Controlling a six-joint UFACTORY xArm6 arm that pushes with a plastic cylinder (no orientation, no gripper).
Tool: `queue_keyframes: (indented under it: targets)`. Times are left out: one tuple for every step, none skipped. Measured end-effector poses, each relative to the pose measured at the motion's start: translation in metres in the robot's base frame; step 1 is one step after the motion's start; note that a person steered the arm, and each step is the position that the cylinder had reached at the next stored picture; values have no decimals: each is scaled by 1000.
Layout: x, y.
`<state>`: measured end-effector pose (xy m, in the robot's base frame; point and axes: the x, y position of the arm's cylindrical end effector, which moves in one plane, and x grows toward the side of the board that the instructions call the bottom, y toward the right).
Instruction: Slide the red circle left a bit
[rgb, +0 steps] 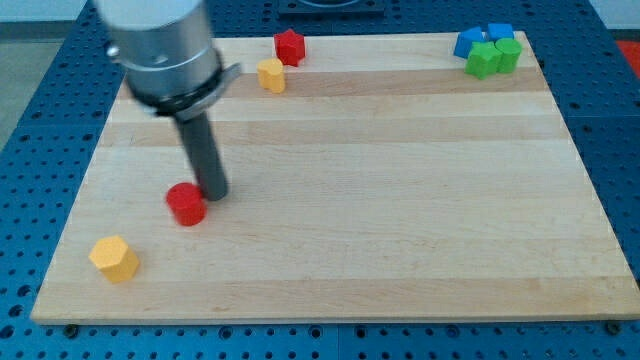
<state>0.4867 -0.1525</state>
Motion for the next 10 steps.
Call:
queue_keyframes:
  targets:
    - [-11, 13]
    - [-11, 32]
    - [11, 16]
    - [32, -11]
    - [35, -26]
    - [28, -10]
    - [17, -9]
    - [19, -32]
    - [30, -58]
    - [34, -61]
